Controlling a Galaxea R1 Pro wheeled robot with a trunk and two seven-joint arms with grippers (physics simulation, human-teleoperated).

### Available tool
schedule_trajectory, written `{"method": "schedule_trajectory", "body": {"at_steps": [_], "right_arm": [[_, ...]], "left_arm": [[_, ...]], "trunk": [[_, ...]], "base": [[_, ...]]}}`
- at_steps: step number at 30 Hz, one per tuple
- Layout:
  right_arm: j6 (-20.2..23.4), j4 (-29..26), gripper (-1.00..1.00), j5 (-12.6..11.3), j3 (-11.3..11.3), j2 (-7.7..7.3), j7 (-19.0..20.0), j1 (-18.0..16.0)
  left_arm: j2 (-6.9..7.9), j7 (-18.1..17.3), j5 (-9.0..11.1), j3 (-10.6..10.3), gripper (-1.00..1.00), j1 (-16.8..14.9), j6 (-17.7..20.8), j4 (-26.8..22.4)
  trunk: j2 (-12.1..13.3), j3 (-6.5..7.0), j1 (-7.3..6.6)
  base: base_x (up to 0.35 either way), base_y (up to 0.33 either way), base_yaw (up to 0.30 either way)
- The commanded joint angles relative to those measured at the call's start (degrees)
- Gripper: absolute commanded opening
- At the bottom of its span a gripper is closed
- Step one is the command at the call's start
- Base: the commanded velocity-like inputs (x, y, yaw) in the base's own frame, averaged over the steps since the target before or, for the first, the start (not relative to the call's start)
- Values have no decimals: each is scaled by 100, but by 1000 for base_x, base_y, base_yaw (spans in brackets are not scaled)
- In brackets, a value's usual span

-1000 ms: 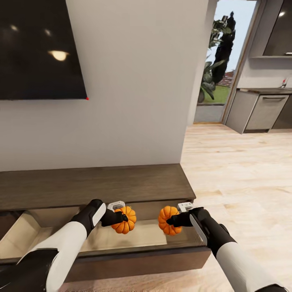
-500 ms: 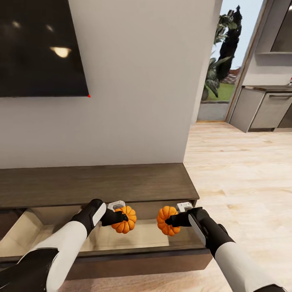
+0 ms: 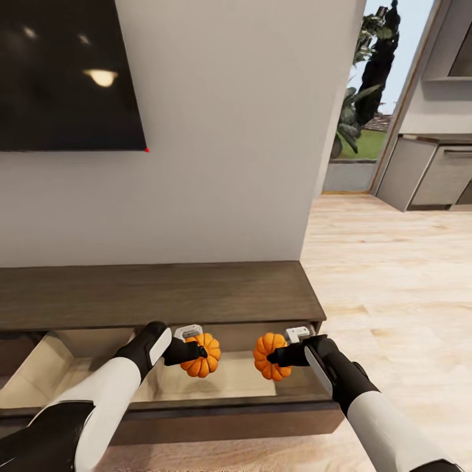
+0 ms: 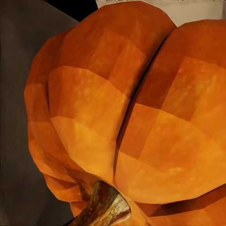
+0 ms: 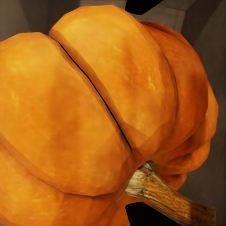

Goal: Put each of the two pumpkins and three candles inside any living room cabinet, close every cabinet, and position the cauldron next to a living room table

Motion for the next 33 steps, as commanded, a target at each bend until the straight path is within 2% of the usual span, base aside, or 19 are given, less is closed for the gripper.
{"method": "schedule_trajectory", "body": {"at_steps": [1,10,28,33], "right_arm": [[28,-9,-100,-64,26,-8,-28,-4],[28,-9,-100,-69,26,-9,-28,-4],[28,-8,-100,-69,26,-9,-28,-4],[28,-9,-100,-69,26,-9,-28,-4]], "left_arm": [[-3,23,-8,6,-100,-1,27,-7],[-10,25,-8,-7,-100,-3,27,-4],[-19,23,-8,-11,-100,-2,36,19],[-19,23,-8,-16,-100,-4,38,22]], "trunk": [[-2,-14,-1],[-2,-93,-1],[-2,-252,-1],[-2,-297,-1]], "base": [[0,0,70],[112,0,70],[11,0,70],[170,-18,47]]}}
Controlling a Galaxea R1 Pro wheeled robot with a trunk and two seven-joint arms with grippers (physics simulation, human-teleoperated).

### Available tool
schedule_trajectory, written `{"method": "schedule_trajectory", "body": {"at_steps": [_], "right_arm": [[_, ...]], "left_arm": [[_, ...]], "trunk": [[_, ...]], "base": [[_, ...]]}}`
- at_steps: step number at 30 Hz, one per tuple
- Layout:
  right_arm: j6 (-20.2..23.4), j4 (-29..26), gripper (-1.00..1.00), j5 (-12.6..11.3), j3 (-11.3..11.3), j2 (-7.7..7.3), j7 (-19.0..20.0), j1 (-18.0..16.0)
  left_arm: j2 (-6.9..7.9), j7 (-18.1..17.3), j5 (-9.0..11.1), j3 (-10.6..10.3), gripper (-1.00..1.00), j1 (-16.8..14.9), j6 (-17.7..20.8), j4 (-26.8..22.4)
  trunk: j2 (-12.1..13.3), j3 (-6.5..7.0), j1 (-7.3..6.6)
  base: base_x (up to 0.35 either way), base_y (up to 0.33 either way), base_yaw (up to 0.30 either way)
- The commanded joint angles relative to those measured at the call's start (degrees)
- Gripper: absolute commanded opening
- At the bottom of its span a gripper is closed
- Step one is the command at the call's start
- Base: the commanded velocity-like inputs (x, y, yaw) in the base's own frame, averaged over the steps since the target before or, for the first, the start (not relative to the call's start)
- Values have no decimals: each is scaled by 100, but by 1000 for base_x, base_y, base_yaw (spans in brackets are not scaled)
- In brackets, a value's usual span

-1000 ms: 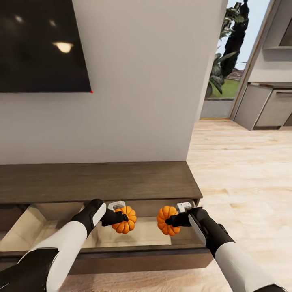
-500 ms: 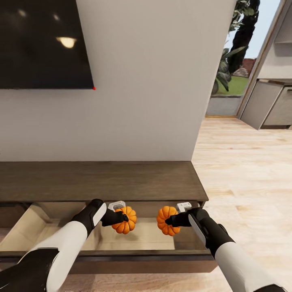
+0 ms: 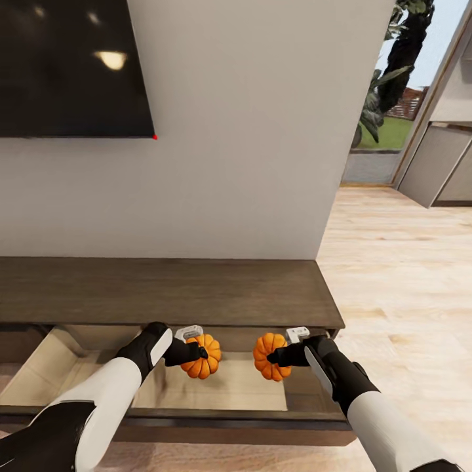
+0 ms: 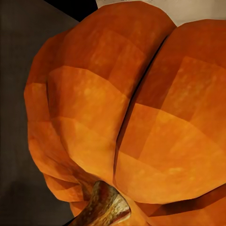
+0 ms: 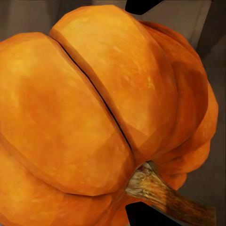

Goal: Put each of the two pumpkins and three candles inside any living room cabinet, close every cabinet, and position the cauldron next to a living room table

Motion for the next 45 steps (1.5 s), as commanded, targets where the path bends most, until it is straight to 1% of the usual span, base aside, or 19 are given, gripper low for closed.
{"method": "schedule_trajectory", "body": {"at_steps": [1,14,23,45], "right_arm": [[27,-8,-100,-67,26,-8,-28,-4],[27,-8,-100,-67,25,-8,-21,-4],[27,-7,-100,-65,26,-8,-27,-4],[27,69,-100,-67,18,-8,-28,-4]], "left_arm": [[-1,23,-11,5,-100,-3,31,-9],[-1,6,-11,5,-100,0,36,-9],[-1,14,-11,5,-100,-4,36,-9],[-1,14,-11,5,-100,-3,30,-9]], "trunk": [[-2,-14,0],[-2,-132,0],[-2,-171,0],[-2,-373,0]], "base": [[64,-12,15],[8,-1,-30],[0,0,-22],[0,0,0]]}}
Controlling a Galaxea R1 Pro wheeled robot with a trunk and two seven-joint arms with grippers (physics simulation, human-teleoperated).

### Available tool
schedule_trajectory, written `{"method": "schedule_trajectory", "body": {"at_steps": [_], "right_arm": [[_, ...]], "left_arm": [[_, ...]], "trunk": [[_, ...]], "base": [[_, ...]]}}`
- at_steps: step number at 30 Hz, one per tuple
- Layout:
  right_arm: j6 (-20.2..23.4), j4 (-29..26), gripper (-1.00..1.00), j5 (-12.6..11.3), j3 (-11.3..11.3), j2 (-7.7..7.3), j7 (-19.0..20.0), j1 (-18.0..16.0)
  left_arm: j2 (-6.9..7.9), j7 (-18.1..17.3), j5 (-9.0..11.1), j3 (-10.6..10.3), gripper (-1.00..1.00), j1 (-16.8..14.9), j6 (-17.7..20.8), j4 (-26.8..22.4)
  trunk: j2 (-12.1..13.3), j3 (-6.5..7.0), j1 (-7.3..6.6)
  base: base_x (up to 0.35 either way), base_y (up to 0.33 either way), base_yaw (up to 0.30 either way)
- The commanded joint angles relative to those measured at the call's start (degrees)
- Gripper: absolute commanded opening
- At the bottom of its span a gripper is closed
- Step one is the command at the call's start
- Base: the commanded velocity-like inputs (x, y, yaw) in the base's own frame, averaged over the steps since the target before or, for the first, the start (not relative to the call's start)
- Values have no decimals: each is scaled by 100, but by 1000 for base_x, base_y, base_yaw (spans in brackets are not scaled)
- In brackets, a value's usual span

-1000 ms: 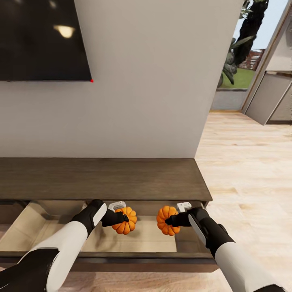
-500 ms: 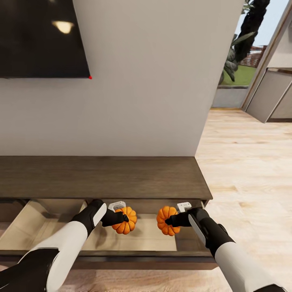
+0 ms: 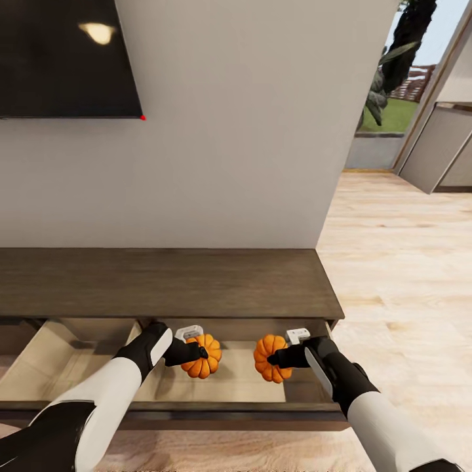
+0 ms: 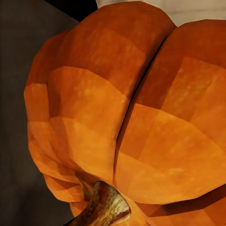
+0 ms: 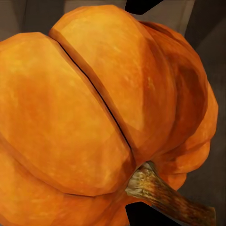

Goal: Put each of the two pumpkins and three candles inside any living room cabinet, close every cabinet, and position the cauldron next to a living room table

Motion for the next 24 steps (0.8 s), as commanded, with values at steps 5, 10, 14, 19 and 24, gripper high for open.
{"method": "schedule_trajectory", "body": {"at_steps": [5,10,14,19,24], "right_arm": [[26,-6,-100,-66,27,-8,-30,-4],[26,-5,-100,-66,27,-8,-30,-4],[26,-5,-100,-66,27,-8,-30,-4],[26,-2,-100,-66,27,-8,-30,-4],[26,40,-100,-66,27,-8,-30,-4]], "left_arm": [[-1,24,-2,6,-100,0,28,-9],[-1,24,-2,0,-100,0,27,-9],[-1,24,-2,0,-100,-2,29,-9],[-1,24,-2,5,-100,-1,32,-5],[-1,24,-2,6,-100,-2,35,-1]], "trunk": [[-2,-51,-1],[-2,-97,-1],[-2,-134,-1],[-2,-180,-1],[-2,-226,-1]], "base": [[0,0,0],[11,0,0],[190,-9,0],[53,-6,0],[4,0,0]]}}
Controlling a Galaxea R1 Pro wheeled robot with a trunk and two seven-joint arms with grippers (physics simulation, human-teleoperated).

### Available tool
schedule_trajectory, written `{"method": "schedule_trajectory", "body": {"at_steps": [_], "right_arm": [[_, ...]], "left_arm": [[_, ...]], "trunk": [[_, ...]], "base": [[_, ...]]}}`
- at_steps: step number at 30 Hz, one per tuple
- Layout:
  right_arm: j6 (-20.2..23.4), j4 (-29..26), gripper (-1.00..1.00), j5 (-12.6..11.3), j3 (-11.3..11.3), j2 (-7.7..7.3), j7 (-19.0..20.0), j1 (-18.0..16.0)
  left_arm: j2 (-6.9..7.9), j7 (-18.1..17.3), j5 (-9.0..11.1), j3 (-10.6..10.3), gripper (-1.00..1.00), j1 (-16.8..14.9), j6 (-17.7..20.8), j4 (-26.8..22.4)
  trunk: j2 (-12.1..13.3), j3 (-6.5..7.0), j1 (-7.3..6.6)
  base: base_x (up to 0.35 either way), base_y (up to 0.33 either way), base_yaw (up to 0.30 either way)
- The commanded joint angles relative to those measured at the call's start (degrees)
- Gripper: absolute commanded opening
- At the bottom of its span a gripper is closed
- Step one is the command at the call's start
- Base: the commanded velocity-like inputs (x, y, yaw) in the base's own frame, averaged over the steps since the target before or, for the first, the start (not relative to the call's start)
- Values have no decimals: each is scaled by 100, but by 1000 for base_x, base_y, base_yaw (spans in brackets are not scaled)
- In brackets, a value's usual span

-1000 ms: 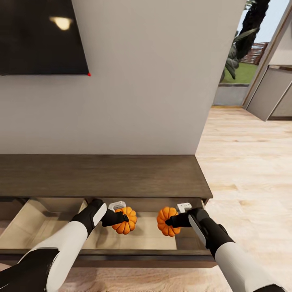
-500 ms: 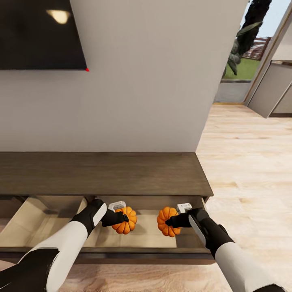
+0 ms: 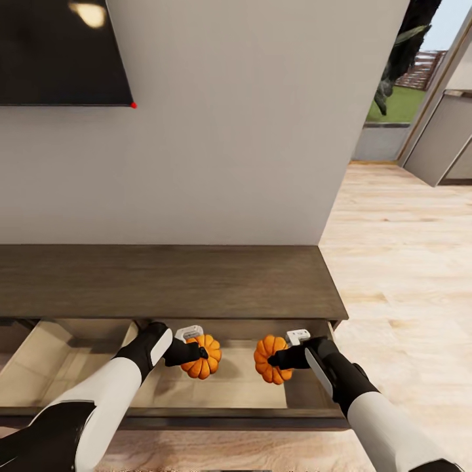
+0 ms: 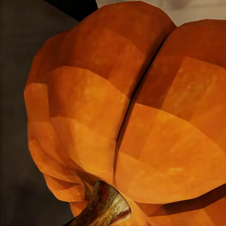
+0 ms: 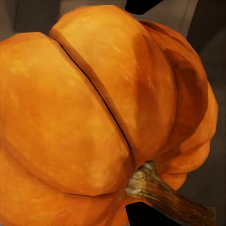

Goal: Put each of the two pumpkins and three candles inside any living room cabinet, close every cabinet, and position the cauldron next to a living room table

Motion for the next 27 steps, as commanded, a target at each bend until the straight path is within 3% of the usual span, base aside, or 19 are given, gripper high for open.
{"method": "schedule_trajectory", "body": {"at_steps": [1,27], "right_arm": [[26,0,-100,-68,27,-8,-31,-4],[26,20,-100,-68,27,-8,-31,-4]], "left_arm": [[-1,23,-5,6,-100,-2,29,-9],[-1,23,-5,-2,-100,-1,29,-8]], "trunk": [[-2,-13,-1],[-2,-254,-1]], "base": [[0,0,0],[0,0,0]]}}
